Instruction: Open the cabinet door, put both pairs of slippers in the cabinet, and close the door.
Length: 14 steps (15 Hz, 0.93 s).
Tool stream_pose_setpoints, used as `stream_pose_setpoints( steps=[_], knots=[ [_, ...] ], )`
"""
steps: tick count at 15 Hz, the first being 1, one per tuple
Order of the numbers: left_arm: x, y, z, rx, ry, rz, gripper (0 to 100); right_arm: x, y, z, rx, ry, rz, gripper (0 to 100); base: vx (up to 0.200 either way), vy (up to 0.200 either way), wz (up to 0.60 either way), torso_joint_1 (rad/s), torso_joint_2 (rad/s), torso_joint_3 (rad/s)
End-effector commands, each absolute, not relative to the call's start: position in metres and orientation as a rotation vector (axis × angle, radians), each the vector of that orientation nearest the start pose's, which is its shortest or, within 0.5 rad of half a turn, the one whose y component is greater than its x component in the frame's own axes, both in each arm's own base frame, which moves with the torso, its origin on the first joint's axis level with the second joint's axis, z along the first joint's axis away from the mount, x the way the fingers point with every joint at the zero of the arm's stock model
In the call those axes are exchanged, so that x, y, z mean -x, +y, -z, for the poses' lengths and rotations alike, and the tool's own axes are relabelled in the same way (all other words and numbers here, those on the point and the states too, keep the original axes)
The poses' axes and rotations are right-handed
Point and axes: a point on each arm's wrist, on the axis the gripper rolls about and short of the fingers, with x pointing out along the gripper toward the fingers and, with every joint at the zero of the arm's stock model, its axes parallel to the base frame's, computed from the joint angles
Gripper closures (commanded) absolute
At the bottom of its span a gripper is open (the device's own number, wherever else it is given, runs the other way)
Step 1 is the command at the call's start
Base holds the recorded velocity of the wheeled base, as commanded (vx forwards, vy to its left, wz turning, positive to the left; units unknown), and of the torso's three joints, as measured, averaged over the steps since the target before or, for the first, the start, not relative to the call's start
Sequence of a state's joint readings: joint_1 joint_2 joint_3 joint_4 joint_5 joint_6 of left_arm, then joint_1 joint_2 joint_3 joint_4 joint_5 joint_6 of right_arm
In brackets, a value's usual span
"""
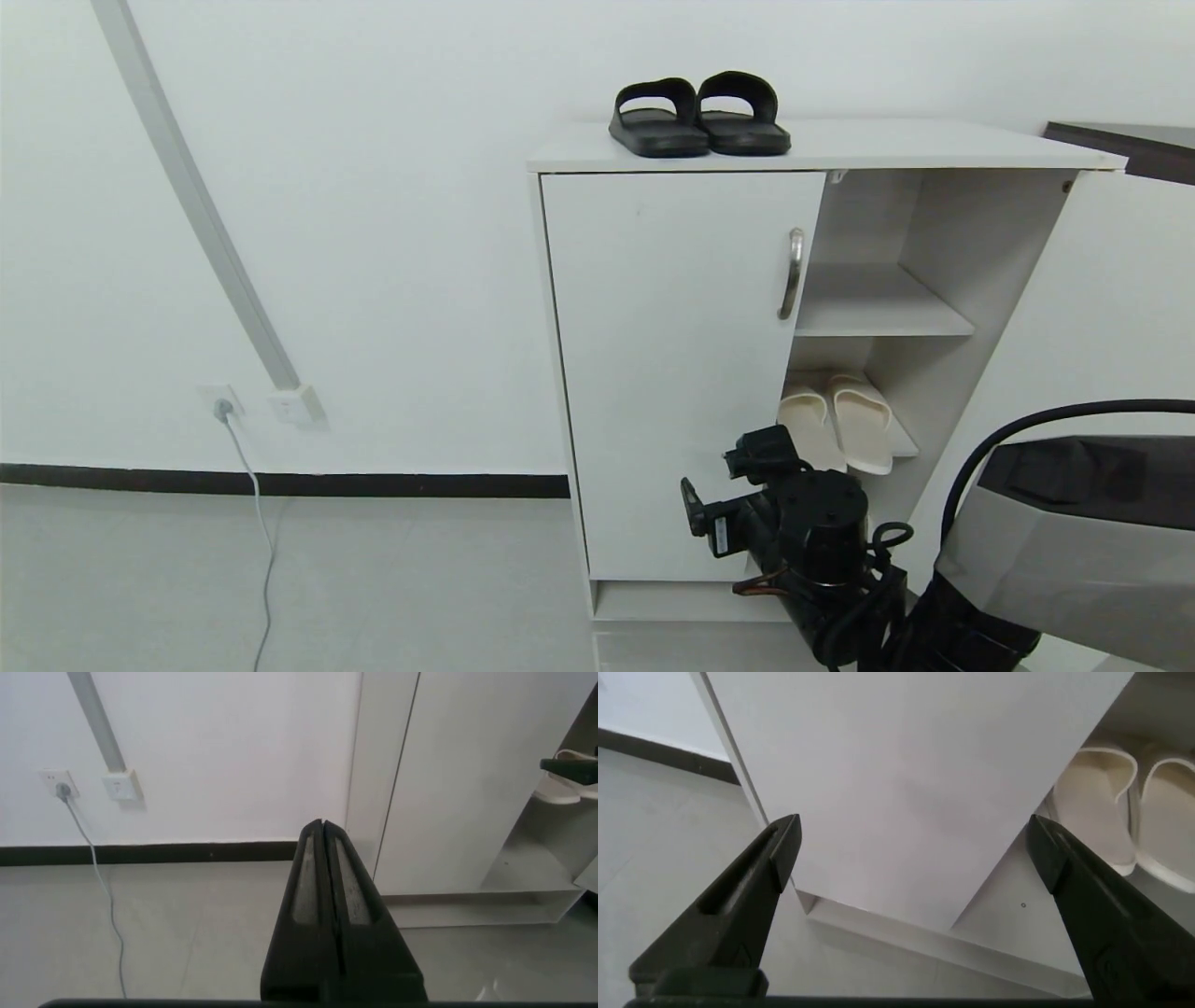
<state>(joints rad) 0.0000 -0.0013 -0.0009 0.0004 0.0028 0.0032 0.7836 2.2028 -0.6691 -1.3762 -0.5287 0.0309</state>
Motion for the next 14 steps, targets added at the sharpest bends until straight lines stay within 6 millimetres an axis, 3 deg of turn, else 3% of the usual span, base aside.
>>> stream_pose_setpoints(
  steps=[1, 14],
  knots=[
    [0.0228, 0.0001, -0.0755, -0.005, 0.000, -0.003, 100, -0.2611, 0.2450, -0.0534, 0.067, 0.131, -0.254, 0, 0.000, 0.000, 0.00, 0.036, -0.24, -0.227],
    [0.0229, 0.0001, -0.0759, -0.003, -0.002, -0.003, 100, -0.2588, 0.2458, -0.0524, 0.071, 0.134, -0.258, 0, 0.000, 0.000, 0.00, 0.111, -0.44, -0.329]
  ],
)
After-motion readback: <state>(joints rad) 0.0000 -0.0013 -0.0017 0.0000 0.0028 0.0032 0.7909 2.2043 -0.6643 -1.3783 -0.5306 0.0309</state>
